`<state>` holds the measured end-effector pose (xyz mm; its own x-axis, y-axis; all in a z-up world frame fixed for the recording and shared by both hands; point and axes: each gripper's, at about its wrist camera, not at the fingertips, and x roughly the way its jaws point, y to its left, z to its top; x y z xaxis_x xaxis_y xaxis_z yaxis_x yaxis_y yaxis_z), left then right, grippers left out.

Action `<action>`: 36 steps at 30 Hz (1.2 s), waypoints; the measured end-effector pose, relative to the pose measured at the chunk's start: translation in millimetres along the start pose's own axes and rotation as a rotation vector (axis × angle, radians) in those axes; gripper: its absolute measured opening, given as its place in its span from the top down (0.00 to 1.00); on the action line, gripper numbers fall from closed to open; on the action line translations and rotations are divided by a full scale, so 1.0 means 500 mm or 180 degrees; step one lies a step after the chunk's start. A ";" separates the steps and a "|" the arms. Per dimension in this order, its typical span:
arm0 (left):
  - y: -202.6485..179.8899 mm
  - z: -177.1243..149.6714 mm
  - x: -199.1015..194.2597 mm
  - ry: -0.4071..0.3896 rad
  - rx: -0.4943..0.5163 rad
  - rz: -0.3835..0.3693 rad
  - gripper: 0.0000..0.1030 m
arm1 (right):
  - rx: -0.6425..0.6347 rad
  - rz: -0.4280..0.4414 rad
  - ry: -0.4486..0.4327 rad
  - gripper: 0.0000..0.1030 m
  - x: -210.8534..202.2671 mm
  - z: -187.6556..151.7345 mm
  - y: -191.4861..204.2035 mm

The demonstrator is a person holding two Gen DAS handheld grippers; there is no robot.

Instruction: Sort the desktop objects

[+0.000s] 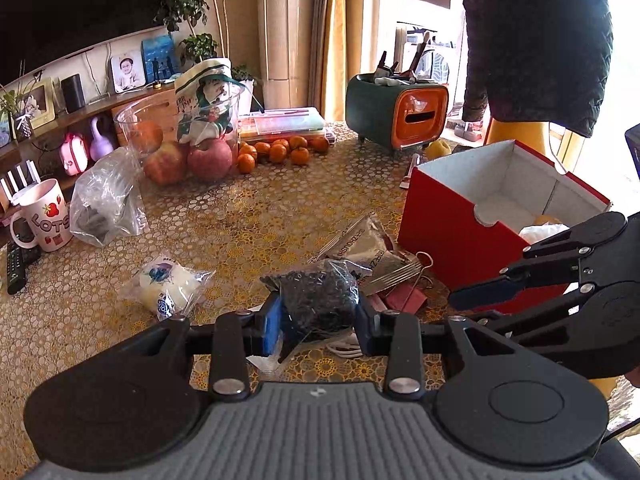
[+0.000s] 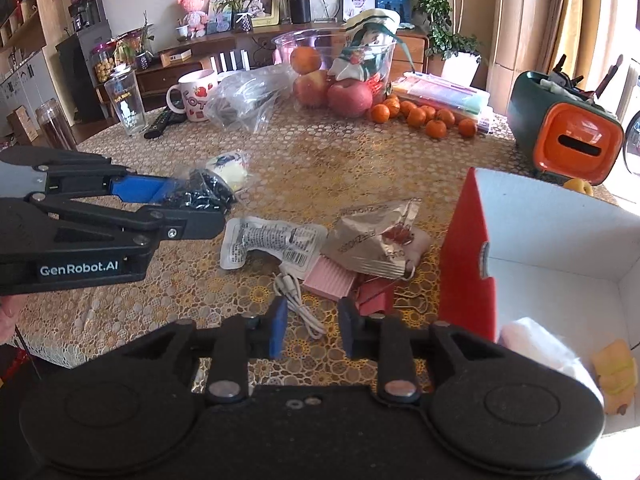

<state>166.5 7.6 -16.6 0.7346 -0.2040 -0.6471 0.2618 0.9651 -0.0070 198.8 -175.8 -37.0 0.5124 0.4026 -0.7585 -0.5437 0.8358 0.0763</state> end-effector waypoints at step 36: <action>-0.002 -0.025 0.024 0.0150 -0.0050 -0.0034 0.65 | -0.0158 -0.0176 0.0183 0.94 0.063 -0.025 0.032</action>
<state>167.3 6.1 -33.7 0.7015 -0.2069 -0.6820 0.2595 0.9654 -0.0259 197.8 -154.4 -67.6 0.5044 0.3330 -0.7967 -0.5487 0.8360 0.0020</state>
